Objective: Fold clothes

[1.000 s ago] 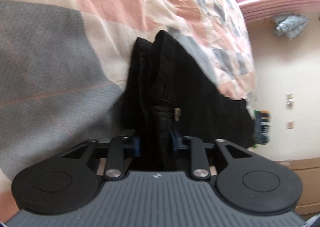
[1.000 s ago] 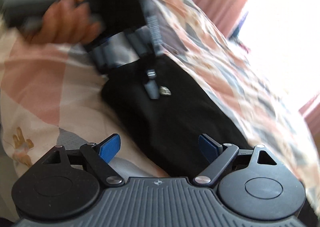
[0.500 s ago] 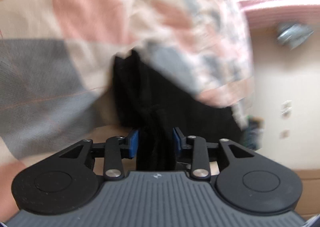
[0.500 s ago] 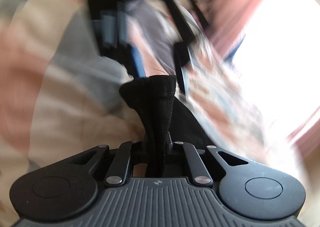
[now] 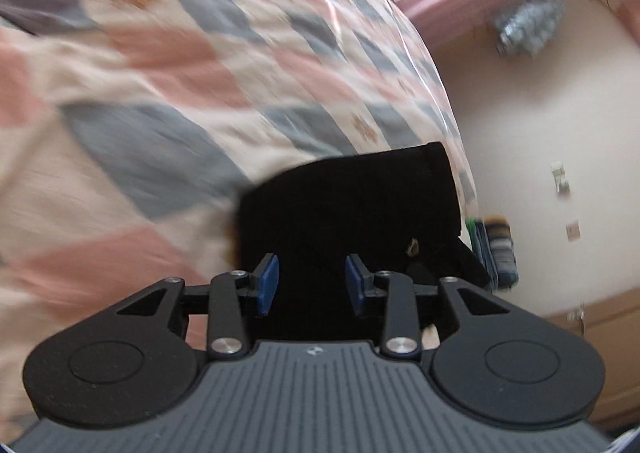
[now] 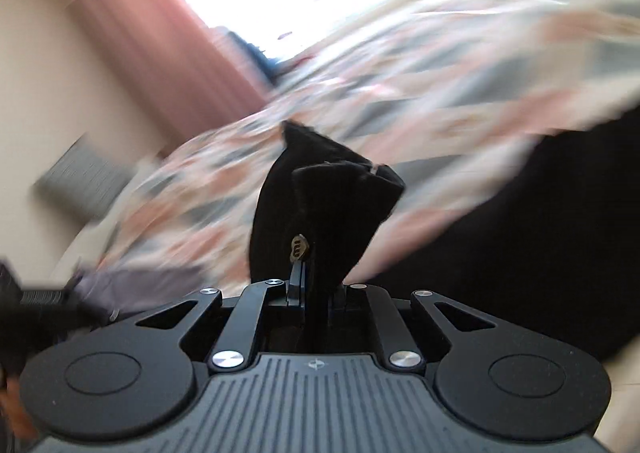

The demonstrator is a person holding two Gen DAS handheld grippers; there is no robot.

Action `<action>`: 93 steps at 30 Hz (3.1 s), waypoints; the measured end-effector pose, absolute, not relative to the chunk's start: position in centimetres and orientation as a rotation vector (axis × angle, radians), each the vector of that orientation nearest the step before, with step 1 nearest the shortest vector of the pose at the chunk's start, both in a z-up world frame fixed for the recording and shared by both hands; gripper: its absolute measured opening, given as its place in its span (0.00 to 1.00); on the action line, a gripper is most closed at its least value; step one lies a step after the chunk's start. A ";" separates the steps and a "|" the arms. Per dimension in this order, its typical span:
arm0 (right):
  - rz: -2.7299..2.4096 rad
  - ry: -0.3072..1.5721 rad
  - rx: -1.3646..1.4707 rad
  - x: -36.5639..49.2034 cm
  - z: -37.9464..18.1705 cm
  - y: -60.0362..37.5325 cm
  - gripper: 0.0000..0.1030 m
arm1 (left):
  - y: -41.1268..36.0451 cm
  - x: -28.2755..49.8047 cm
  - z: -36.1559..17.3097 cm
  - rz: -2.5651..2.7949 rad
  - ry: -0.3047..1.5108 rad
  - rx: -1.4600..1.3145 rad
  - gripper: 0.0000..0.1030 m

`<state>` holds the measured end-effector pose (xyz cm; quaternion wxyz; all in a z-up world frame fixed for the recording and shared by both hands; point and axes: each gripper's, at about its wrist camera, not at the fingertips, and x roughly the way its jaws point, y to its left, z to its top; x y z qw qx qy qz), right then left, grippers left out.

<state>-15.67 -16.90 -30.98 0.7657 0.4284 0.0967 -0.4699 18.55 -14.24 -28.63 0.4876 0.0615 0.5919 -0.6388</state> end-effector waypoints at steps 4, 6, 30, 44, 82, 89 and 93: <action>-1.020 0.282 1.224 -23.7 -39.2 -20.0 0.14 | -18.0 8.9 -32.7 -1.623 1.430 0.304 0.32; -0.932 0.224 1.310 -25.5 -41.3 -21.1 0.20 | -19.1 5.2 -35.2 -1.591 1.418 0.415 0.32; -0.959 0.275 1.083 -28.4 -40.3 -21.8 0.13 | -19.5 0.1 -35.8 -1.507 1.202 0.523 0.37; -1.049 0.533 0.596 -22.2 -35.0 -18.3 0.17 | -23.8 -0.4 -33.9 -1.619 0.989 0.621 0.16; -1.267 0.727 0.752 -4.5 -37.6 -11.4 0.24 | -27.7 9.2 -36.2 -1.933 0.836 1.088 0.12; -1.392 0.559 1.032 -10.2 -31.2 -11.2 0.46 | -25.3 9.6 -29.8 -1.835 0.803 1.161 0.18; -1.470 0.521 1.178 -13.0 -28.2 -10.4 0.51 | -21.7 9.5 -25.8 -1.819 0.814 1.181 0.27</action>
